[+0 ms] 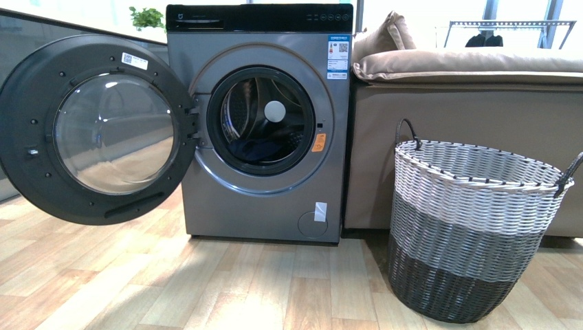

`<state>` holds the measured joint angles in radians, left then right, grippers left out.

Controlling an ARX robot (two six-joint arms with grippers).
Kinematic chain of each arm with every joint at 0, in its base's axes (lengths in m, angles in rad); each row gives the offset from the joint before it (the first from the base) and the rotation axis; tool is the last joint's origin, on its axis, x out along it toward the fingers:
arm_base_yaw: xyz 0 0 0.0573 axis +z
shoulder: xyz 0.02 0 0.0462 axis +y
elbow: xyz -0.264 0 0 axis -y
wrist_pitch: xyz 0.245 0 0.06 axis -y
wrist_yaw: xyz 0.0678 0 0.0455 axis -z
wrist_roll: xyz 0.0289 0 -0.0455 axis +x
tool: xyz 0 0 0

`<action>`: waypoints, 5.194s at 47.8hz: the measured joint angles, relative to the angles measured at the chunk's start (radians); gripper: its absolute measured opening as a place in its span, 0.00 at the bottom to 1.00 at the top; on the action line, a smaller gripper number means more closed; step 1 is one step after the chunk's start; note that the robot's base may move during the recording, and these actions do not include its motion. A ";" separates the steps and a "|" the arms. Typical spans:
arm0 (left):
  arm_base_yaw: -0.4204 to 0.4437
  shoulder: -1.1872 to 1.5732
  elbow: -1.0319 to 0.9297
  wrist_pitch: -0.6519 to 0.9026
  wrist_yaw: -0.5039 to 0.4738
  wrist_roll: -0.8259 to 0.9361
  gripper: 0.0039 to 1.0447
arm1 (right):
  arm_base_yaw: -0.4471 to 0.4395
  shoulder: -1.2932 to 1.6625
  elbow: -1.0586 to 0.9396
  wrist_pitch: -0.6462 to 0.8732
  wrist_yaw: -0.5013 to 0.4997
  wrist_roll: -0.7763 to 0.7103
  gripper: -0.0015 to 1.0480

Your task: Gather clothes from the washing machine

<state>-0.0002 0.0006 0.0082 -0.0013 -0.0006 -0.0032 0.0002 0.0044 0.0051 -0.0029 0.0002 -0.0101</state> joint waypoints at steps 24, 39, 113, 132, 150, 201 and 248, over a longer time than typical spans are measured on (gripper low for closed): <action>0.000 0.000 0.000 0.000 0.000 0.000 0.94 | 0.000 0.000 0.000 0.000 0.000 0.000 0.93; 0.000 0.000 0.000 0.000 0.000 0.000 0.94 | 0.000 0.000 0.000 0.000 0.000 0.000 0.93; 0.000 0.001 0.000 0.000 0.000 0.000 0.94 | 0.000 0.000 0.000 0.000 -0.001 0.000 0.93; 0.000 0.000 0.000 0.000 0.000 0.000 0.94 | 0.000 0.000 0.000 0.000 -0.001 0.000 0.93; 0.000 0.001 0.000 0.000 0.000 0.000 0.94 | 0.000 0.000 0.000 0.000 -0.002 0.000 0.93; 0.000 0.001 0.000 0.000 0.000 0.000 0.94 | 0.000 0.000 0.000 0.000 -0.001 0.000 0.93; -0.061 1.150 0.262 0.849 0.263 -0.022 0.94 | 0.000 0.000 0.000 0.000 -0.001 0.000 0.93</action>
<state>-0.0616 1.1507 0.2703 0.8478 0.2626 -0.0254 0.0002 0.0044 0.0055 -0.0029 -0.0006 -0.0101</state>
